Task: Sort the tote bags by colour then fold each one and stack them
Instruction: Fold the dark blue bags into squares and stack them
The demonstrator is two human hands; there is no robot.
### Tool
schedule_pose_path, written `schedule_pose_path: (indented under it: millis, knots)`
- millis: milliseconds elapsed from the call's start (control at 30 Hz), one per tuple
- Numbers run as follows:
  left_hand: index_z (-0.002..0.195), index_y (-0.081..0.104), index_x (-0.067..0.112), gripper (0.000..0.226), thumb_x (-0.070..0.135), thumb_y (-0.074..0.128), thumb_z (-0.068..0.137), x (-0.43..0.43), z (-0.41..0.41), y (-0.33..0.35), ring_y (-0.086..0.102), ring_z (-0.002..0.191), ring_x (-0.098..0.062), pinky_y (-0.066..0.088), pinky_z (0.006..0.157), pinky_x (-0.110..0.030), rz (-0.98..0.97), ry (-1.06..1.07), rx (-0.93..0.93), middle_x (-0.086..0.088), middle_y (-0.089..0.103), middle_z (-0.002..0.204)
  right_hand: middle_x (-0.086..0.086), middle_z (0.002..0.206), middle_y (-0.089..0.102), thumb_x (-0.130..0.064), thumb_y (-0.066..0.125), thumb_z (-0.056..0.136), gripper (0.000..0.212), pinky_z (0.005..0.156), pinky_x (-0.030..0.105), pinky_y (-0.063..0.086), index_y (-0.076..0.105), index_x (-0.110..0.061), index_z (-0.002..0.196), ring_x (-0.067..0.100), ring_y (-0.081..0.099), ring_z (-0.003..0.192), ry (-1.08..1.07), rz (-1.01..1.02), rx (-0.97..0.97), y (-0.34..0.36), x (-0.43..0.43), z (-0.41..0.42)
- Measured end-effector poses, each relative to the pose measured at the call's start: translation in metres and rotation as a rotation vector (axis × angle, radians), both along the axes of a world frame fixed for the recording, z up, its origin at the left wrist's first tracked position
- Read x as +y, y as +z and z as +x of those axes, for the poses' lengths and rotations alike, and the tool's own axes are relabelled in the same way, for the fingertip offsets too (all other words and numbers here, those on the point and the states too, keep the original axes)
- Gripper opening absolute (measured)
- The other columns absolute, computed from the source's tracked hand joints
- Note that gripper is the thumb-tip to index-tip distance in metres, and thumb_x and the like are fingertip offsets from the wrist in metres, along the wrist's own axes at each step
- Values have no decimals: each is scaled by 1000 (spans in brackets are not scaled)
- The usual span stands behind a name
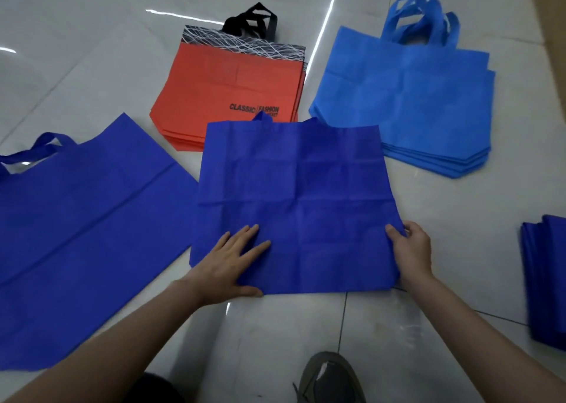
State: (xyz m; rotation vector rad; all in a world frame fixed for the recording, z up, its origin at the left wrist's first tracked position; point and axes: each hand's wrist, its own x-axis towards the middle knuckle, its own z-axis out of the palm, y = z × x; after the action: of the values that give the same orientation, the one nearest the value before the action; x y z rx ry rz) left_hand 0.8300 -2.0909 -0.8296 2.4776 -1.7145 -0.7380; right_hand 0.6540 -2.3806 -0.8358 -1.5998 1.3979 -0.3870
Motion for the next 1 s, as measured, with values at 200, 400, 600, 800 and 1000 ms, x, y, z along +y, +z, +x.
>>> schedule_pose_path:
  millis: [200, 400, 600, 800, 1000]
  knots:
    - [141, -22, 35, 98, 81, 32, 73, -1, -4, -4, -35, 134, -13, -19, 111, -33, 135, -8, -14, 4, -40, 143, 16, 122, 55, -31, 53, 87, 43, 92, 42, 45, 49, -10, 124, 27, 48, 109, 754, -1008, 109, 3, 36, -5]
    - [145, -17, 31, 95, 76, 33, 78, -3, -8, 3, -33, 134, -16, -13, 115, -38, 139, 3, -41, 0, -35, 146, -3, 122, 61, -49, 42, 83, 45, 95, 28, 46, 66, -22, 110, 14, 50, 115, 1414, -909, 80, -27, 85, -11]
    - [149, 16, 29, 100, 87, 7, 68, -1, -7, 12, -12, 141, -4, -3, 112, -22, 24, 138, 110, 7, -6, 157, 5, 106, 70, -19, 49, 85, 23, 85, 32, 54, 71, -12, 88, 20, 66, 99, 1261, -1011, -38, -37, 87, -9]
    - [119, 51, 42, 65, 76, 54, 63, 21, 13, 27, 29, 125, 12, 21, 104, -8, -219, 429, 265, 32, 36, 131, -8, 56, 31, -11, 39, 90, 16, 33, 22, 23, 47, -13, 77, 9, 23, 42, 948, -911, 5, -3, 78, 15]
    - [96, 65, 29, 21, 10, 62, 88, 36, 30, 19, 61, 95, -4, 44, 83, -22, -480, 773, 292, 9, 68, 98, -5, 51, 50, -37, 31, 101, 41, 31, 26, 35, 58, -12, 85, 12, 40, 35, 1026, -871, -12, 18, 57, 22]
